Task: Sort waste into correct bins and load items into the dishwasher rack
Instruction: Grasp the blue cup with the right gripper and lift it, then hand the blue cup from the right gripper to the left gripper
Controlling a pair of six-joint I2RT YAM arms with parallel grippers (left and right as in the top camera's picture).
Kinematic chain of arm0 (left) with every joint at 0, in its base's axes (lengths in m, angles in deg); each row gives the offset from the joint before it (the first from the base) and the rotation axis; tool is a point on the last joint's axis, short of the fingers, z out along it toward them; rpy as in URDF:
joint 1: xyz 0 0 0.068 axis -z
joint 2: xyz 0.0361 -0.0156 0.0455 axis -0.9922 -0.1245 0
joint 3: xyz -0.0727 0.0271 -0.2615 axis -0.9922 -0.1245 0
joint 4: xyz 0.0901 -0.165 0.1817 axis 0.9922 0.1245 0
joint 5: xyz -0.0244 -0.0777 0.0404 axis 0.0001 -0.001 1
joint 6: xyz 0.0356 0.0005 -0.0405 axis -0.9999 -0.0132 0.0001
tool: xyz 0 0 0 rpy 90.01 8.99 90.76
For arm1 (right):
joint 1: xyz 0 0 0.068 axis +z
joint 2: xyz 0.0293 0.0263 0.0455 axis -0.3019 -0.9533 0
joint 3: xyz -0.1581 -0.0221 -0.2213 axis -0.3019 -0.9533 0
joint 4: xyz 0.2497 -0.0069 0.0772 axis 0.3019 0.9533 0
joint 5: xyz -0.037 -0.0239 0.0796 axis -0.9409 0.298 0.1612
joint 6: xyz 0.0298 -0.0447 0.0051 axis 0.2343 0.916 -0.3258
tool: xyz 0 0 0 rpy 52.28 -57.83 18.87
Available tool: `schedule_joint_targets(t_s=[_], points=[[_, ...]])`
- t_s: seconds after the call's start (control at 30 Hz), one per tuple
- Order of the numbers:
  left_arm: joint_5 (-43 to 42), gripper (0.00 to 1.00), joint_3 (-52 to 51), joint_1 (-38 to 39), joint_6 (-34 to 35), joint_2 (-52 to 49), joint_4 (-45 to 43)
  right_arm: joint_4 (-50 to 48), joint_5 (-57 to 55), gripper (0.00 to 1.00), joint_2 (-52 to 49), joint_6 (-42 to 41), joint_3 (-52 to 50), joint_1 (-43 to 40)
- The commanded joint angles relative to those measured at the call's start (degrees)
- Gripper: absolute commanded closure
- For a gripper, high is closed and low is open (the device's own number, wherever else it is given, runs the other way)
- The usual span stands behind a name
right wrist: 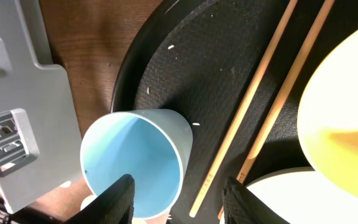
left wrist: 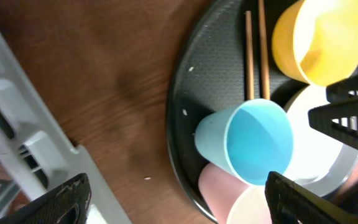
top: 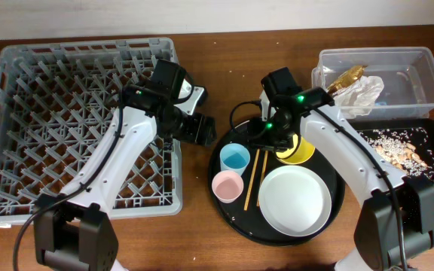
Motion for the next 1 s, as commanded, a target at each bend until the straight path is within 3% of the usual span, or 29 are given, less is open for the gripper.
schedule_joint_targets(t_s=[0.0,0.17,0.27,0.43,0.47,0.6,0.63,0.77,0.9,0.97], points=[[2.9,0.11,0.9,-0.1,0.4,-0.6,-0.9,-0.5,-1.2,0.56,-0.8,-0.3,-2.6,2.0],[3.2,0.11,0.9,-1.9,0.4,-0.6,-2.6,-2.7,-1.2,0.57,-0.9,-0.3,-5.7,4.0],[3.2,0.11,0.9,-3.0,0.4,-0.6,-2.5,-4.7,-1.2,0.71,-1.5,-1.6,-7.4,4.0],[3.2,0.11,0.9,-3.0,0.4,-0.6,-2.5,-6.6,-1.2,0.84,-1.7,-2.4,-9.0,4.0],[3.2,0.11,0.9,-3.0,0.4,-0.6,-2.5,-6.8,-1.2,0.95,-1.7,-2.4,-9.0,3.8],[1.6,0.1,1.0,-3.1,0.4,-0.6,-2.5,-7.0,-0.3,0.96,-0.7,-2.6,-6.0,1.2],[0.0,0.06,1.1,-3.1,0.4,-0.6,-2.5,-6.6,-0.2,0.96,-0.1,-2.6,-4.9,0.4],[-12.9,0.04,1.8,-4.6,0.3,-0.6,-3.3,-6.3,3.9,0.96,5.5,0.5,1.7,-7.5],[-41.7,0.01,1.8,-8.5,-5.6,-0.6,-8.4,-8.8,20.0,0.96,7.6,5.3,3.0,-14.7],[-60.2,0.01,1.8,-12.3,-5.9,-0.6,-15.0,-13.1,33.5,0.96,7.6,8.2,3.0,-17.6]])
